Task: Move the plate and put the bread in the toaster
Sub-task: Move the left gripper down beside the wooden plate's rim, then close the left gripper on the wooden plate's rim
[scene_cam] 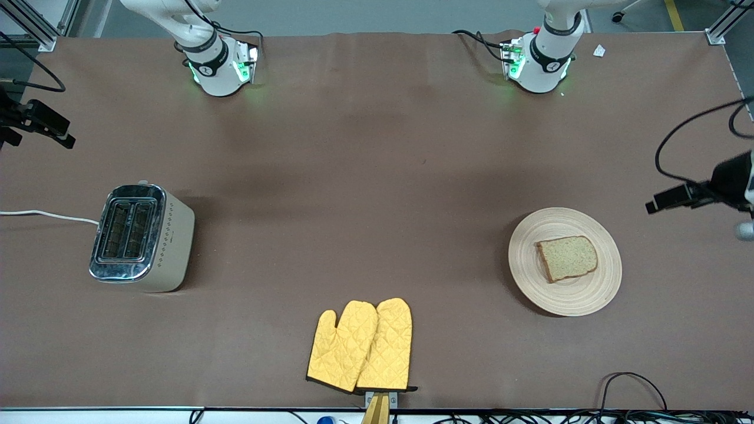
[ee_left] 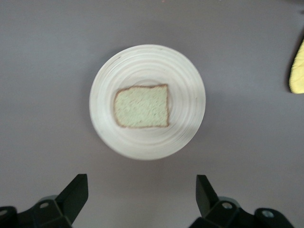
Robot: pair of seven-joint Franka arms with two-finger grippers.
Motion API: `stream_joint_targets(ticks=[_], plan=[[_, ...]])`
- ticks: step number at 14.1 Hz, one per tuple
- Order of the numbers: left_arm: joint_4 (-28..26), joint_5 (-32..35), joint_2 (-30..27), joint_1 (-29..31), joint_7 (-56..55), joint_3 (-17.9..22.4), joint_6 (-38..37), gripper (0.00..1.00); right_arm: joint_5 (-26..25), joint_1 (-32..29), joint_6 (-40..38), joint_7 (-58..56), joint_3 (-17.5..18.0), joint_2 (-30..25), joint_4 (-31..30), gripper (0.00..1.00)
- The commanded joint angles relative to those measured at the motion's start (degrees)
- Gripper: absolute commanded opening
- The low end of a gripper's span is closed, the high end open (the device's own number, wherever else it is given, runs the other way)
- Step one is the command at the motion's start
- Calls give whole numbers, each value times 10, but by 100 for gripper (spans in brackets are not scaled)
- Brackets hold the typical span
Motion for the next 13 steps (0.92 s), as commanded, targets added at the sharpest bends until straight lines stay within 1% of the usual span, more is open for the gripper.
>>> stream_joint_targets(ticks=[1,3,5,7,11,13], plan=[[17,-63,67,45,108,0,27,100,0,3,-3,0,1,-2,12,100],[18,-119,114,83,194,0,50,100,0,6,-3,-3,1,-2,12,100],[19,-186,171,111,250,0,60,100,-1,6,-2,-4,1,-2,13,100],[21,-205,204,112,277,0,80,98,-2,6,-3,-4,0,-2,12,100],[21,-205,236,115,351,0,130,97,-1,0,-3,-3,-3,0,11,100],[21,-212,249,125,380,0,143,96,-1,-5,-3,-4,-4,1,10,100]])
